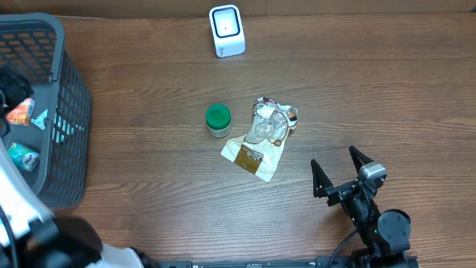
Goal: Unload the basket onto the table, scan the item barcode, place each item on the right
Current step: 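Lift the wipes pack out of the basket with the left gripper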
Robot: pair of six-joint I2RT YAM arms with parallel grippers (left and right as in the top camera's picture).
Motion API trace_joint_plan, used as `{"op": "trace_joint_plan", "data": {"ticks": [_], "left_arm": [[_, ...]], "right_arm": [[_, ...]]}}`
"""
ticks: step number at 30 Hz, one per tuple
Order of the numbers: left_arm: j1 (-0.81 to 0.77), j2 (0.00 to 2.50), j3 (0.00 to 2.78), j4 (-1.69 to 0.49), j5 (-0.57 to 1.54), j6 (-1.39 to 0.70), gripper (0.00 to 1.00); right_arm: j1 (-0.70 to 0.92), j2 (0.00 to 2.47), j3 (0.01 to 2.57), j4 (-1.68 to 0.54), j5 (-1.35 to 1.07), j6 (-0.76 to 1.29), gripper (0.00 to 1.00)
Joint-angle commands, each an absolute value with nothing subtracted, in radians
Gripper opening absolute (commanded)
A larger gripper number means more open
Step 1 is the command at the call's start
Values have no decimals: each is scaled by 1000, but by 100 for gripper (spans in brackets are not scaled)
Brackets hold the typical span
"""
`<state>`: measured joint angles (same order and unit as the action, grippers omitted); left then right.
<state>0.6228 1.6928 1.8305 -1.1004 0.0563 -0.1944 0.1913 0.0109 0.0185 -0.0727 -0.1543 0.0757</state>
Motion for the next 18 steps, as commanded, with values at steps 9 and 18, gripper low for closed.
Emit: {"op": "trace_joint_plan", "data": {"ticks": [9, 18], "left_arm": [[641, 1989, 1812, -1023, 91, -156, 69], [646, 2198, 1807, -1053, 104, -160, 67]], "right_arm": [[197, 3, 8, -69, -159, 81, 100], [197, 3, 8, -69, -159, 81, 100]]}}
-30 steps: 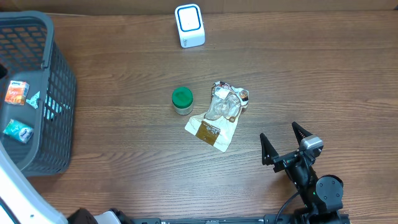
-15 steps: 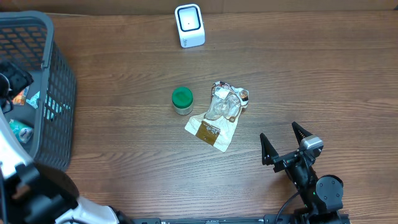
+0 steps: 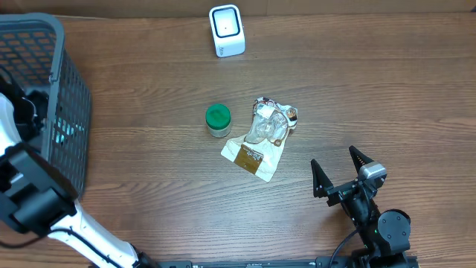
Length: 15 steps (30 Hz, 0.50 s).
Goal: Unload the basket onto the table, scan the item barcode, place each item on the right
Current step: 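Lift the wipes pack out of the basket with the left gripper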
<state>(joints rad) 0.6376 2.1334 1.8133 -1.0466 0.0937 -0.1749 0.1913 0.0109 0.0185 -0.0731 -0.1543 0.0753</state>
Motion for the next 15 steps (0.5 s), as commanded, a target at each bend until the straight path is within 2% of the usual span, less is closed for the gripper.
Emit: {"op": "trace_joint_plan", "data": {"ticks": [1, 6, 9, 10, 11, 12, 13, 15], "left_arm": [[648, 2210, 1807, -1053, 102, -161, 67], [643, 2229, 1807, -1037, 94, -158, 66], [634, 2229, 1807, -1026, 93, -149, 58], [633, 2229, 1807, -1024, 94, -142, 50], [632, 2229, 1807, -1024, 93, -133, 32], [633, 2229, 1807, -1024, 90, -130, 20], [633, 2229, 1807, -1024, 85, -128, 13], [633, 2229, 1807, -1026, 66, -126, 10]], "right_arm": [[197, 3, 8, -69, -159, 81, 100], [197, 3, 8, -69, -159, 81, 100], [197, 3, 8, -69, -159, 81, 100], [197, 3, 8, -69, -159, 81, 100], [197, 3, 8, -69, -159, 81, 100], [197, 3, 8, -69, -159, 81, 100], [197, 3, 8, -69, -159, 81, 100], [197, 3, 8, -69, -159, 81, 100]]}}
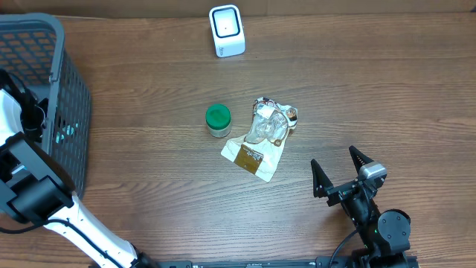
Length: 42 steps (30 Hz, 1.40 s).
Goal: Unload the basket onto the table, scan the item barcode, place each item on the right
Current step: 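Lift the wipes pack out of the basket with the left gripper, then place the wipes pack on the table left of the jar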
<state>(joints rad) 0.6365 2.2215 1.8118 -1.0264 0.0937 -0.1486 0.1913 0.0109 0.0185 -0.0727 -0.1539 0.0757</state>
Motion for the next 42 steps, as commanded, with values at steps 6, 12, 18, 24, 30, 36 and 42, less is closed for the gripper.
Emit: {"op": "trace_joint_plan", "data": {"ticks": [6, 12, 18, 24, 30, 36, 42], "left_arm": [[635, 2215, 1811, -1061, 43, -128, 6], [635, 2101, 1849, -1096, 48, -138, 6], [635, 1844, 1906, -1106, 74, -170, 6], [630, 1554, 1922, -1093, 229, -183, 6], [522, 1338, 1911, -1179, 360, -182, 4], [225, 1294, 1789, -1307, 331, -135, 5], [9, 1296, 1446, -1187, 157, -212, 4]], "right_arm": [[197, 3, 8, -69, -159, 81, 100], [197, 3, 8, -69, -159, 81, 100], [197, 3, 8, -69, -159, 81, 100], [197, 3, 8, -69, -159, 81, 100], [197, 3, 8, -69, -159, 81, 100], [197, 3, 8, -69, -159, 81, 100], [197, 3, 8, -69, -159, 81, 100]]}}
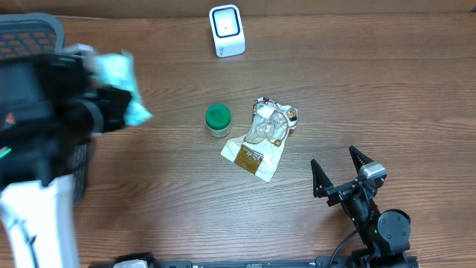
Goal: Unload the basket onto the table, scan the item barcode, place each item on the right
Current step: 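Place the wipes pack on the table left of the jar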
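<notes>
The white barcode scanner (227, 30) stands at the table's far edge. My left gripper (104, 93) is lifted high toward the camera, blurred, at the left. It is shut on a pale blue packet (126, 89) that sticks out to its right. My right gripper (334, 158) rests open and holds nothing at the front right.
A dark mesh basket (30, 26) sits at the far left, mostly hidden behind my left arm. A green-lidded jar (218, 120) and a crumpled clear wrapper on a white-and-brown packet (262, 138) lie mid-table.
My left gripper was down inside the basket. Now it is up and to the right of the basket with a pale blue packet in its grip. The right arm stayed still.
My left arm was over the basket, which showed small packets inside. At the two following moments the gripper was down in the basket. Now it is out, holding a pale blue packet. The jar, wrapper, scanner and right arm have not moved.
</notes>
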Robot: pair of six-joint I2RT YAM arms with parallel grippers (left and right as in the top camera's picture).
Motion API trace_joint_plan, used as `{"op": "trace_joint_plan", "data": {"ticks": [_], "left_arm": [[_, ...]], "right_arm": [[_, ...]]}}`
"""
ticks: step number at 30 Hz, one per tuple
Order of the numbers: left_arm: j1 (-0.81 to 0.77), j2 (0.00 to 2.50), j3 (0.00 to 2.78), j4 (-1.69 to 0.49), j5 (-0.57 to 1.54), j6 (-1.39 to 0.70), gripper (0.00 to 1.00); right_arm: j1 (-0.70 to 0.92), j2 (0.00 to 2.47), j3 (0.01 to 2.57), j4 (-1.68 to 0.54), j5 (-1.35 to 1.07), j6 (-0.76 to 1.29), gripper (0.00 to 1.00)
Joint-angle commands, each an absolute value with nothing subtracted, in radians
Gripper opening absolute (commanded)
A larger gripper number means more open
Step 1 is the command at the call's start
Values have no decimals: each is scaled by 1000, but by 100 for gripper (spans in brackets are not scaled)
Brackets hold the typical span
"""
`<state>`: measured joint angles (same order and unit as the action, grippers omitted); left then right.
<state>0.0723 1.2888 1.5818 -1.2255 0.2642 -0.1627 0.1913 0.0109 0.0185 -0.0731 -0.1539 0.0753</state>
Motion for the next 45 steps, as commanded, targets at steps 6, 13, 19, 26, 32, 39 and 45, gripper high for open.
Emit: {"op": "trace_joint_plan", "data": {"ticks": [6, 13, 19, 26, 32, 39, 45], "left_arm": [[-88, 1298, 1053, -861, 194, -318, 7], [-195, 1379, 799, -485, 245, -451, 16], [-257, 1503, 795, -380, 240, -453, 36], [-205, 1486, 838, -457, 241, -476, 57], [-158, 1402, 1065, -737, 221, -357, 64], [-11, 1372, 1571, -1097, 145, -199, 100], [282, 1374, 1784, -1156, 149, -187, 100]], "right_arm": [[197, 3, 8, -69, -159, 81, 100], [197, 3, 8, -69, -159, 81, 100], [197, 3, 8, -69, -159, 81, 100], [197, 3, 8, -69, -159, 81, 100], [197, 3, 8, -69, -159, 81, 100], [197, 3, 8, -69, -159, 81, 100], [197, 3, 8, -69, -159, 81, 100]]}}
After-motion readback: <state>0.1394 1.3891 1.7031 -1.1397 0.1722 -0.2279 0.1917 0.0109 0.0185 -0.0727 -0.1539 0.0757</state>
